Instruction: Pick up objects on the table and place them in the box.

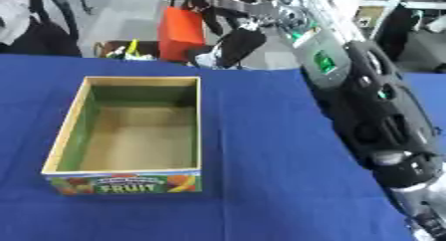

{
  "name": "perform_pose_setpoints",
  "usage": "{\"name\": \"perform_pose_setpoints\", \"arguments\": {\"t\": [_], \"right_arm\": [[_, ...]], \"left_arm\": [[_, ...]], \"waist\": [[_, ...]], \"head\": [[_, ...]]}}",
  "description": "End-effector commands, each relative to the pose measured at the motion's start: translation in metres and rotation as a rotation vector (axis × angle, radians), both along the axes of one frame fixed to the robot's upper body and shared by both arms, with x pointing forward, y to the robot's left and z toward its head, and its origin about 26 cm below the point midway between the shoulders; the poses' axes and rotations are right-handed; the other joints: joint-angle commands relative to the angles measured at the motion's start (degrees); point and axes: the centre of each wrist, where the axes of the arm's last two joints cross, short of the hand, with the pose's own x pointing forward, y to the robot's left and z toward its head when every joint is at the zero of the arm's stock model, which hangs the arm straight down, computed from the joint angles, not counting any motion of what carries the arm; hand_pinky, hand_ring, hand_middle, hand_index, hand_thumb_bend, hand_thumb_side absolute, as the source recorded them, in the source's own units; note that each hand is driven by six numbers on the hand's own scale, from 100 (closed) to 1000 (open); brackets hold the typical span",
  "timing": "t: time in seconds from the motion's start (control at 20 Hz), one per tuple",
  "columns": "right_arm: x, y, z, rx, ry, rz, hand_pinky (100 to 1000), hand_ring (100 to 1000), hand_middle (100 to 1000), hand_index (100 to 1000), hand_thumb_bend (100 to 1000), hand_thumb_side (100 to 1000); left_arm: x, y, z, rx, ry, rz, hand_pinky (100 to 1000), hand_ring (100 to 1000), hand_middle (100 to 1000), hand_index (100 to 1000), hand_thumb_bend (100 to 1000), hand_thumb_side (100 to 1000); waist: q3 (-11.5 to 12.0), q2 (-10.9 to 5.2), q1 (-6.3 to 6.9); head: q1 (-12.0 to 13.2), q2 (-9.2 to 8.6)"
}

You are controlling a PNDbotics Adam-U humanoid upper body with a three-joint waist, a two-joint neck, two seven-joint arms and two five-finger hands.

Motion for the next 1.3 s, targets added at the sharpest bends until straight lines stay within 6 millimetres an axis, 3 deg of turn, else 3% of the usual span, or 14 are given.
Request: {"name": "perform_pose_setpoints", "arguments": {"t": [0.05, 0.6, 1.3], "right_arm": [[0.003, 0.012, 0.006, -0.016, -0.014, -0.007, 307, 555, 314, 267, 100, 465], [0.025, 0.056, -0.036, -0.059, 0.113, -0.049, 302, 550, 317, 273, 100, 429], [0.032, 0.078, -0.066, -0.172, 0.164, -0.058, 309, 557, 327, 274, 100, 396]], "left_arm": [[-0.002, 0.0, 0.009, 0.016, -0.033, -0.006, 267, 582, 507, 456, 100, 825], [-0.002, 0.0, 0.009, 0.012, -0.032, 0.001, 265, 579, 506, 455, 100, 823], [-0.001, -0.001, 0.01, 0.013, -0.033, -0.005, 265, 577, 506, 454, 100, 821]], "waist": [[0.24, -1.25, 0.26], [0.37, -0.99, 0.12], [0.74, -0.55, -0.13]], "head": [[-0.6, 0.26], [-0.34, -0.47], [-0.92, -0.86]]}}
